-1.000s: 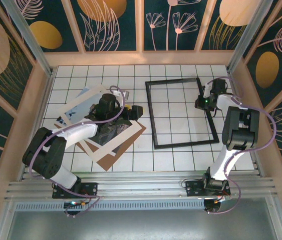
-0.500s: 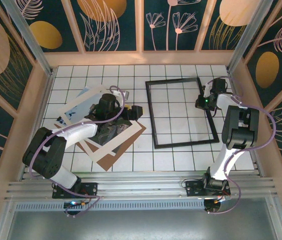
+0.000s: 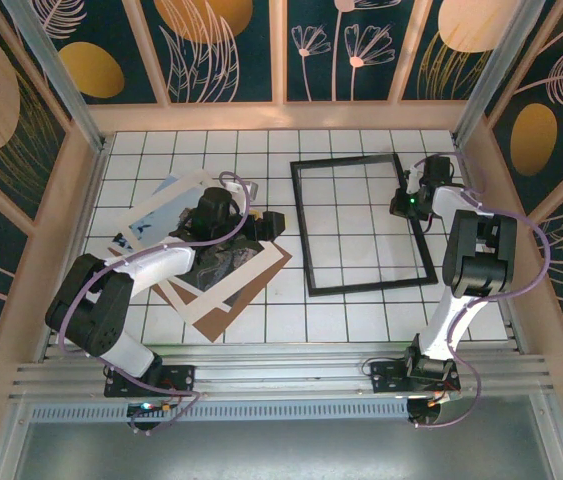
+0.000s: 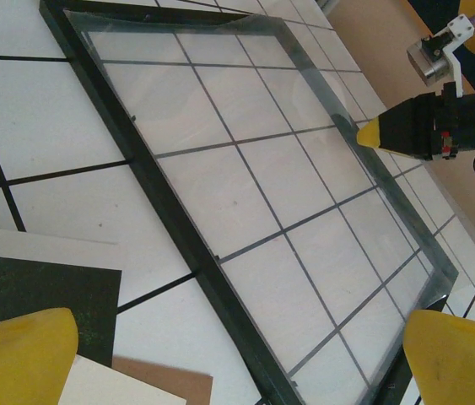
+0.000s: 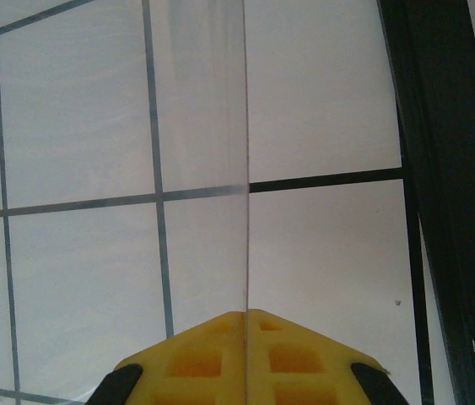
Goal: Put the photo into the frame
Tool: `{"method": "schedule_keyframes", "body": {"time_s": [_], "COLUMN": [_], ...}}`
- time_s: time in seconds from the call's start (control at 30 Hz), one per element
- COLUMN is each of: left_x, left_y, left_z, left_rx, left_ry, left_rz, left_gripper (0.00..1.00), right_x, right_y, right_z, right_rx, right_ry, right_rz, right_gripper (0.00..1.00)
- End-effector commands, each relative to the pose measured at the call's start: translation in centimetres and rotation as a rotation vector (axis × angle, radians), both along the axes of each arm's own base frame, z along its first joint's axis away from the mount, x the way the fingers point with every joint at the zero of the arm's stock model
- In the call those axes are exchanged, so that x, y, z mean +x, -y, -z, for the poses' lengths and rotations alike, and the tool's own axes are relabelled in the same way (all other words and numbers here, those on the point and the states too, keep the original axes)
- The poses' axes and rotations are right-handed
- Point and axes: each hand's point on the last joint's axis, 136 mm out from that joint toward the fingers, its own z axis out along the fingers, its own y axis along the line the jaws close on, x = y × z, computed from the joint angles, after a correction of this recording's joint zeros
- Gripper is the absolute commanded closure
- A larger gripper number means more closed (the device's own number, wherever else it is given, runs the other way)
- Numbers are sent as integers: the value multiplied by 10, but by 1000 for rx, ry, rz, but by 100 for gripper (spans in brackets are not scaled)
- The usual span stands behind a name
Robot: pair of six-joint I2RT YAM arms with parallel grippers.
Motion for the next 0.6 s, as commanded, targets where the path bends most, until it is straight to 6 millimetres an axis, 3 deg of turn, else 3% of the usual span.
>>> {"method": "schedule_keyframes", "body": {"time_s": [0.0, 0.57], "left_x": [2, 4], "left_y": [4, 5], "left_z": [0, -1], "left_rx": [13, 13], "left_ry": [12, 14], "left_rz": [15, 13], "left_gripper": [1, 1], "right_x": [7, 8], "right_y": [9, 12], "right_z": [-5, -6], "right_rx": [-41, -52], "right_ry": [20, 20], "right_rz": [4, 4], "right_gripper": [100, 100]}}
